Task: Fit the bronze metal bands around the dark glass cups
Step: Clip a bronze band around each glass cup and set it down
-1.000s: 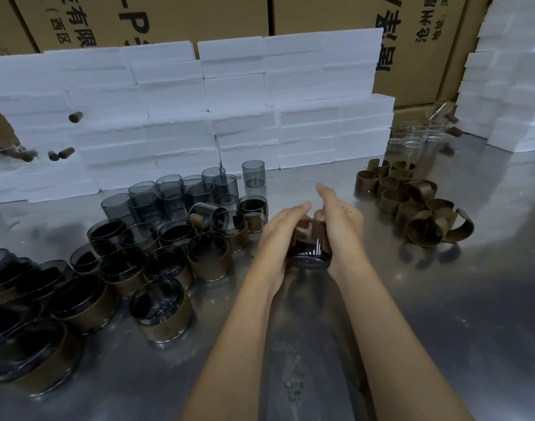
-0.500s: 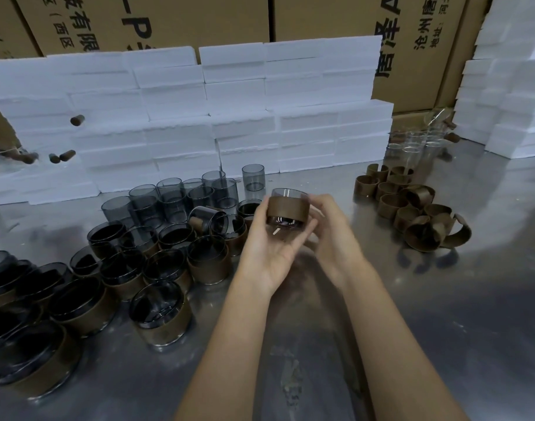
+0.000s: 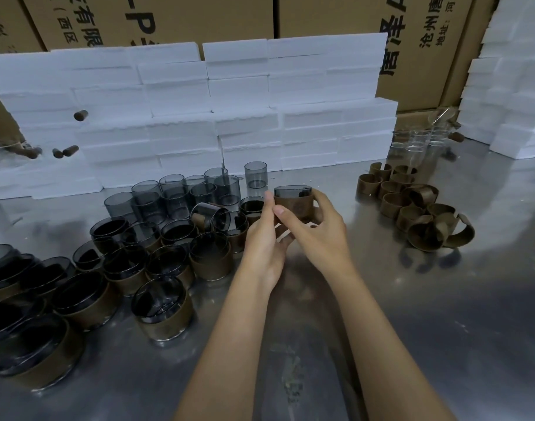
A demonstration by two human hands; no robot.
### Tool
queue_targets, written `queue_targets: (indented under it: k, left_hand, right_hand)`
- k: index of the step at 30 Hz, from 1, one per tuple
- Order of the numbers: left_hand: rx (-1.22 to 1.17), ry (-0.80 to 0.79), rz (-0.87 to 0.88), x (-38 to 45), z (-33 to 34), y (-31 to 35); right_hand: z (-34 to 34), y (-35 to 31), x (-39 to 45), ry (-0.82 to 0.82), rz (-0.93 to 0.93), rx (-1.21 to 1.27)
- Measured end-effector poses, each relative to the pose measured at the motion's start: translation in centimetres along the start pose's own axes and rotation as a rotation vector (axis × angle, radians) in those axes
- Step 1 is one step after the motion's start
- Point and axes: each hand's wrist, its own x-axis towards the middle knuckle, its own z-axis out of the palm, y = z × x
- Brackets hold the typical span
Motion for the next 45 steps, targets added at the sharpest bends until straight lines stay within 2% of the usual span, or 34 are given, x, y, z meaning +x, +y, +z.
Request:
queue_targets:
  k: [6,16,19,22,26,29,32,36,45]
  left_hand:
    - [0.009,0.006,0.011,-0.1,-0.4,0.8]
    - [0.167,0.032,0.064,-0.1,-0.6,0.8]
    - [0.277,0.108,0.104,0.1,-0.5,0.5]
    - [0.455,0.115,0.157,0.1,-0.3,0.1]
    - [0.742,0.107,0.278,0.0,0.2,-0.4]
    - [0.961,0.146,0.422,-0.3,0.2,-0.7]
    - [1.014,0.218,0.511,-0.3,-0.2,-0.5]
    - [1.033,0.257,0.528,-0.4,-0.5,-0.2]
    - [1.034,0.333,0.541,-0.5,-0.7,-0.4]
  right_hand:
    - [0.2,0.3,0.1,0.006,0.004,-0.046]
    - [0.3,0.8,0.1,0.054,0.095,-0.080]
    - [0.2,1.1,0.3,0.031,0.159,-0.190]
    - [0.2,1.4,0.1,-0.039,0.225,-0.392]
    - [0.1,1.4,0.0,-0.019,0.152,-0.554]
    - [0.1,1.4,0.0,-0.066,0.140,-0.490]
    - [0.3,1.3,0.0,-0.098,0.165,-0.343]
    - [0.5,1.4,0.3,-0.137,0.181,-0.241]
    - [0.9,2.2,0.7,-0.272,0.147,-0.227]
